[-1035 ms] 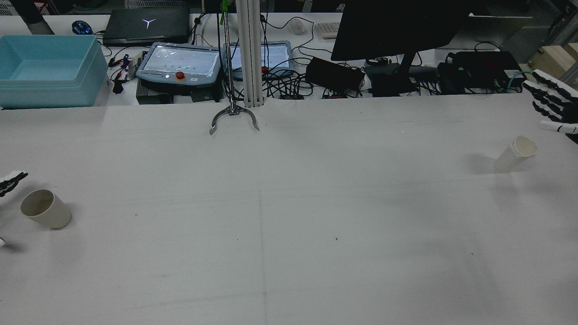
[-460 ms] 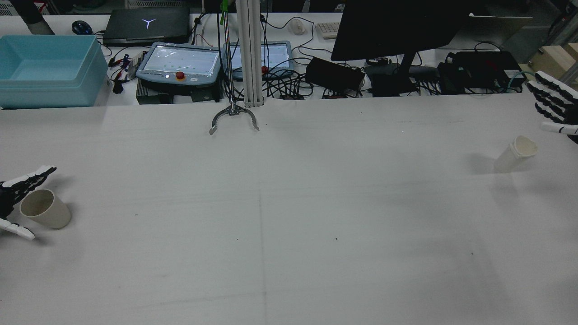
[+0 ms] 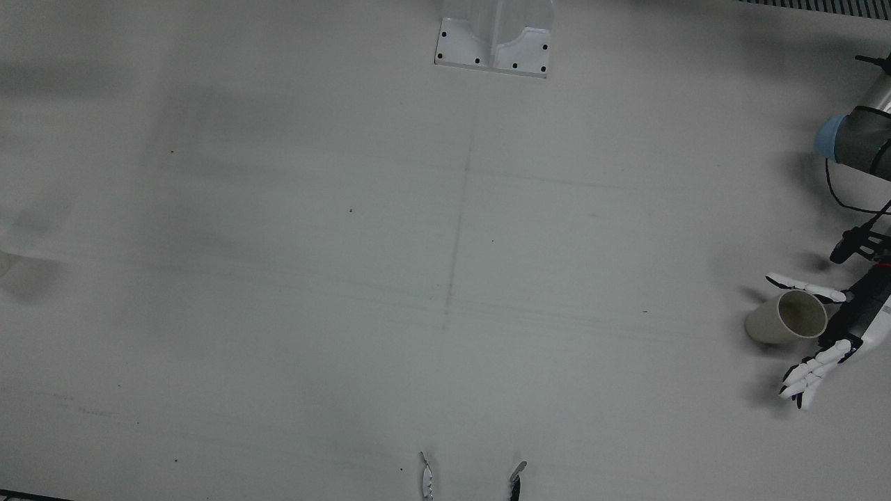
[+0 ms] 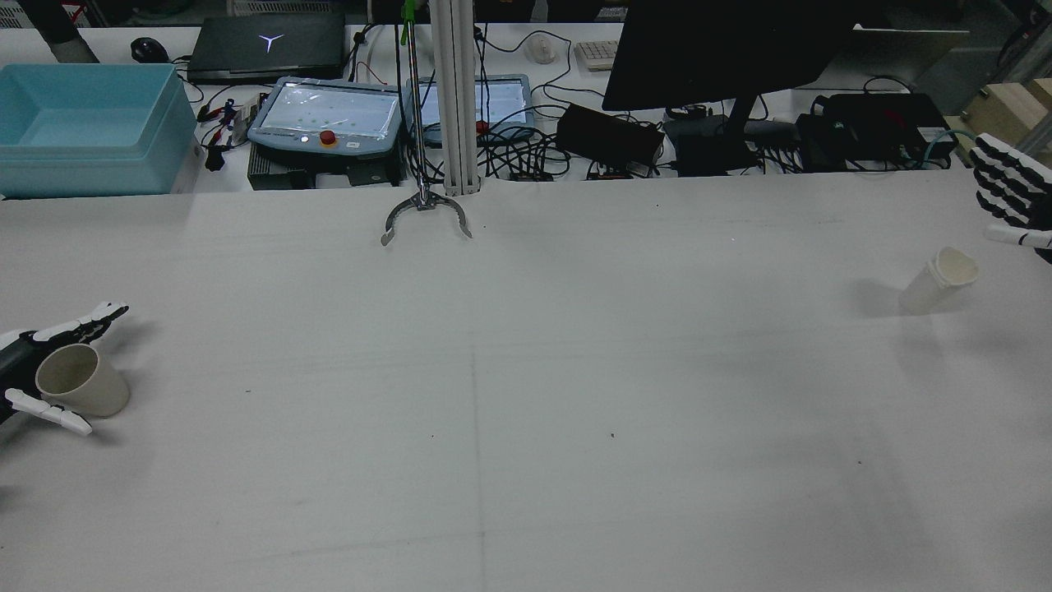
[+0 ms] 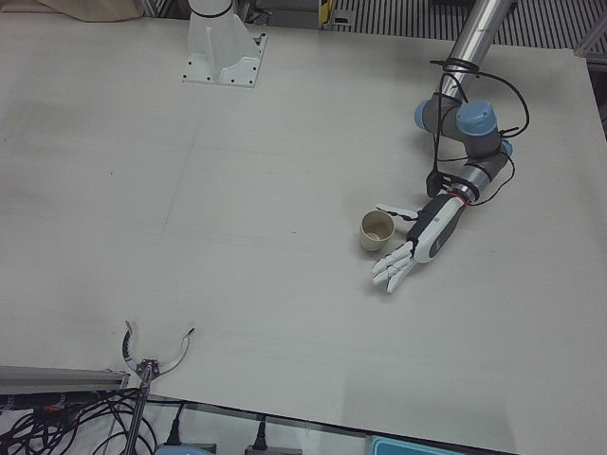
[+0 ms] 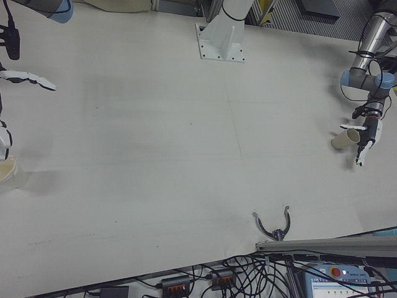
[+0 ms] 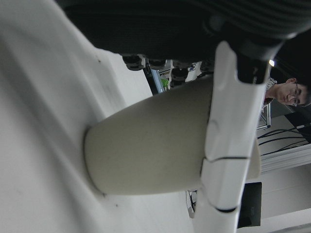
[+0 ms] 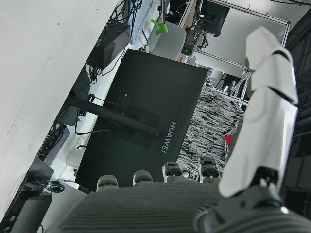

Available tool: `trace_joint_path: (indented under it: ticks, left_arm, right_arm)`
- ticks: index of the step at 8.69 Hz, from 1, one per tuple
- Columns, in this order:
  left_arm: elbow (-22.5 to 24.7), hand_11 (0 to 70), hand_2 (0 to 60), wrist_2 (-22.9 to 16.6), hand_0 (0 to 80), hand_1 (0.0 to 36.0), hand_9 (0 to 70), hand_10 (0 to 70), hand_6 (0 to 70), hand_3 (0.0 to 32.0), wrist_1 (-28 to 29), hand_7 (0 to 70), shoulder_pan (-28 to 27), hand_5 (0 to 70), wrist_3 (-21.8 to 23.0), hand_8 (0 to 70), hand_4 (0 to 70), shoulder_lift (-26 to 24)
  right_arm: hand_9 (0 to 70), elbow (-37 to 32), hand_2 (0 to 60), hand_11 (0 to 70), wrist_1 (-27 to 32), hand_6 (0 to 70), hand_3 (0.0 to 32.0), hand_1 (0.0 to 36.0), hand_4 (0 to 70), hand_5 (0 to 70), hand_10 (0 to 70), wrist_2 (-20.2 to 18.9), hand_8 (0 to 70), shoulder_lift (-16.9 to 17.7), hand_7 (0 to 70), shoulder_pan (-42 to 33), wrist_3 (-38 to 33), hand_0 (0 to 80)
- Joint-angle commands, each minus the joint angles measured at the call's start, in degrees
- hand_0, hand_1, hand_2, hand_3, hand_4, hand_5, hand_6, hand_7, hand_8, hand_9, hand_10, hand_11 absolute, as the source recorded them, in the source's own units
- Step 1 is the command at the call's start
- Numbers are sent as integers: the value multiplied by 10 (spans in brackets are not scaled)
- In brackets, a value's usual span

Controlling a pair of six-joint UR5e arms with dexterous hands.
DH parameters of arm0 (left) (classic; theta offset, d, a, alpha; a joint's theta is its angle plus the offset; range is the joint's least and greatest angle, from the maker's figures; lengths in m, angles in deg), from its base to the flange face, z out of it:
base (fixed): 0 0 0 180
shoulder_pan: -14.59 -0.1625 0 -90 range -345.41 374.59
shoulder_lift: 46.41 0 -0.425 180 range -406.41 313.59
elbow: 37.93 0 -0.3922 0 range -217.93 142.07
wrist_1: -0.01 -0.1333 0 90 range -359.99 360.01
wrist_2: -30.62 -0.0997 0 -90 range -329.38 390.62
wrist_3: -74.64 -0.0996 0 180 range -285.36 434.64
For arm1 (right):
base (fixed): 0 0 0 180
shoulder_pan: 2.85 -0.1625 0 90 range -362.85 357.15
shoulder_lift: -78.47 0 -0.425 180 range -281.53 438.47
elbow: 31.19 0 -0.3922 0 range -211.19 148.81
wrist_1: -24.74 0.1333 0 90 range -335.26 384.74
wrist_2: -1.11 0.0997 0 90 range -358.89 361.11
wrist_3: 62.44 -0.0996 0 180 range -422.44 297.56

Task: Pour water
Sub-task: 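Move the left hand to the side of the beige cup, then close the left hand fingers around the beige cup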

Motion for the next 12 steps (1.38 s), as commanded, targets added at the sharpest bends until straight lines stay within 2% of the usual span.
trace_joint_path:
  ticks: [1, 2, 3, 5, 6, 7, 8, 9, 10, 11, 12]
  left_arm:
    - [11, 50, 20, 40, 777, 276, 5, 15, 106, 0, -4, 98, -30, 64, 20, 15, 261, 0]
    - [11, 54, 32, 62, 800, 286, 5, 17, 106, 0, -7, 99, -39, 524, 44, 15, 239, -1]
    - [13, 55, 28, 83, 800, 291, 6, 18, 106, 0, -18, 103, -46, 700, 69, 15, 216, -1]
    - [31, 69, 8, 92, 800, 359, 12, 25, 118, 0, -37, 131, -52, 700, 85, 20, 289, 0]
    - [52, 86, 38, 92, 800, 360, 13, 32, 124, 0, -70, 138, -53, 700, 97, 27, 322, 0]
    - [68, 100, 431, 93, 800, 360, 15, 38, 130, 0, -97, 147, -55, 700, 113, 30, 342, 0]
    - [95, 99, 600, 93, 800, 360, 14, 38, 126, 0, -136, 144, -55, 700, 135, 29, 336, 0]
    - [127, 99, 600, 93, 800, 360, 15, 37, 126, 0, -178, 146, -55, 700, 152, 28, 337, 0]
    - [161, 99, 600, 93, 800, 360, 14, 39, 125, 0, -219, 142, -57, 700, 161, 27, 343, -1]
    - [206, 100, 600, 93, 800, 360, 14, 39, 125, 0, -261, 142, -64, 700, 161, 26, 360, -1]
    - [249, 97, 600, 95, 800, 360, 14, 37, 126, 0, -302, 143, -75, 700, 163, 25, 367, -2]
  right_arm:
    - [2, -1, 169, 0, 1, 92, 0, 209, 0, 59, 0, -1, 8, 5, 0, -1, -1, 493]
    - [1, -1, 170, 0, 1, 87, 0, 209, 0, 58, 0, -1, 7, 5, 0, -2, -1, 492]
    - [0, -1, 167, 0, 4, 80, 0, 211, 0, 58, 0, -1, 6, 10, 0, -3, -2, 494]
    - [0, -1, 161, 0, 7, 67, 0, 212, 0, 57, 0, -1, 3, 15, 0, -7, -4, 495]
    - [0, -3, 158, 0, 7, 59, 0, 214, 0, 56, 0, -2, 1, 18, 0, -12, -7, 496]
    - [0, -13, 161, 0, 11, 50, 0, 215, 0, 55, 0, -5, 0, 23, 0, -27, -13, 496]
    - [0, -47, 155, 0, 47, 37, 0, 210, 0, 53, 0, -8, 0, 24, 0, -40, -31, 493]
    - [0, -128, 156, 0, 135, 33, 0, 208, 0, 53, 0, -9, 0, 22, 0, -44, -73, 490]
    - [0, -205, 173, 0, 231, 61, 0, 215, 0, 64, 0, -2, 2, 19, 0, -46, -103, 495]
    - [0, -260, 204, 0, 279, 92, 0, 239, 0, 75, 0, 9, 8, 18, 0, -43, -106, 513]
    - [0, -316, 227, 0, 302, 113, 0, 253, 0, 82, 0, 10, 12, 6, 2, -28, -104, 525]
